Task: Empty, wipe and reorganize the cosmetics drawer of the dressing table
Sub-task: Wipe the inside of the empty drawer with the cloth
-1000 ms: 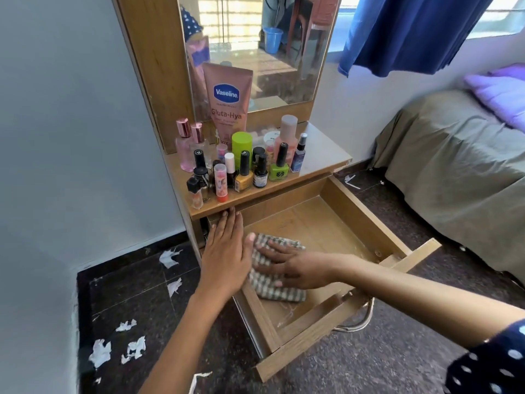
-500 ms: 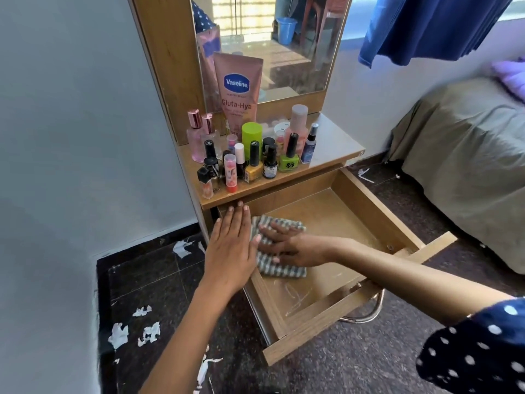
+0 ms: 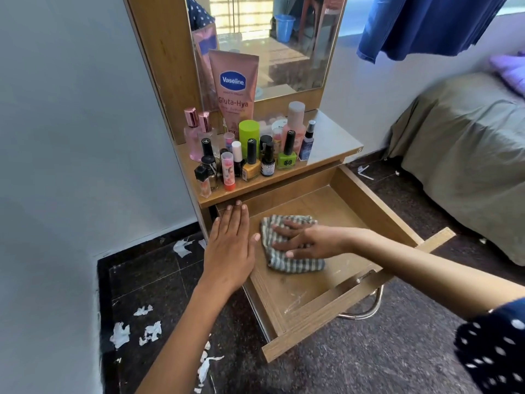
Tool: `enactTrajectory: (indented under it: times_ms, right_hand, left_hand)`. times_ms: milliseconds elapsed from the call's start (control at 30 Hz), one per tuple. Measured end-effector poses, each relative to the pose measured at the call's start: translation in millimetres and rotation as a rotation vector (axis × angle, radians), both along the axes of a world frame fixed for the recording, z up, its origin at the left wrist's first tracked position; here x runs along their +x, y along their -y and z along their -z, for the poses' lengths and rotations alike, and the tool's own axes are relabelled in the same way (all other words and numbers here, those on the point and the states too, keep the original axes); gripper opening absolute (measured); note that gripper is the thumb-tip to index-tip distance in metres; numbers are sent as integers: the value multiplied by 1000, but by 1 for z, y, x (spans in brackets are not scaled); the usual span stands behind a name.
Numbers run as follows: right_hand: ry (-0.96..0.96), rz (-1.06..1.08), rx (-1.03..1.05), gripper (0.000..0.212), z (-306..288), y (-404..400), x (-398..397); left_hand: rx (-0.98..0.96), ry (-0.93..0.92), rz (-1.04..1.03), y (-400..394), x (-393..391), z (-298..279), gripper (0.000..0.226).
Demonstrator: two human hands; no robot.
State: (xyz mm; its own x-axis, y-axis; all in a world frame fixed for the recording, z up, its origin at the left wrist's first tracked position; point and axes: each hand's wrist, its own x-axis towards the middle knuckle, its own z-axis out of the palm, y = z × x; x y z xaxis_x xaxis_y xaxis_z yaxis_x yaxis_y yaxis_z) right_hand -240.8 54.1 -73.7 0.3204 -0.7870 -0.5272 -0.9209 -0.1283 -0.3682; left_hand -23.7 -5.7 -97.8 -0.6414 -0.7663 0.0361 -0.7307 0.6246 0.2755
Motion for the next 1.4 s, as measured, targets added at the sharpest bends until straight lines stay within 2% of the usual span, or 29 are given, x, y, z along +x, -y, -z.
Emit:
enactTrajectory:
  times_ms: [100,200,433,567,700,800,900,1000,1067,1167,1267,1400]
  right_hand:
    - [79,-121,76,42,3,-4,28]
    - [129,-93,203,46,-2,-13,37]
    - [125,11,313,79,-14,-30,27]
    - [24,84,266,93,-21,-37,-9]
    - [13,229,233,87,-20,-44,-44]
    - [30,263,251,95,-15,-44,-35]
    - [86,155,286,97,-6,-40,-2]
    - [101,15,300,84,2,-33,27]
    - [91,9,301,78,2,-32,28]
    - [74,89,282,85,-8,-36,9]
    - [-54,174,227,99,-21,-42,-26]
    - [-74,380,123,93,-27,-48,-56]
  left_hand:
    - [-2,6,-1,0,0,0,61]
    - [-5,-4,-6,-1,0,0,61]
    - [-23,9,-5,-1,0,2,61]
    - [-19,6,-3,-1,0,2,61]
    - [-29,9,-12,0,-1,3,61]
    - [-39,8,-14,1,-2,2,62]
    - [-38,19,-7,0,-2,1,62]
    - [-46,44,-3,0,-2,-1,63]
    - [-47,53,-1,-1,-5,-2,64]
    - [-38,14,3,-4,-17,-4,66]
    - [-27,-26,38,-3,-36,-4,66]
    - [-49,-37,55,5,-53,-2,64]
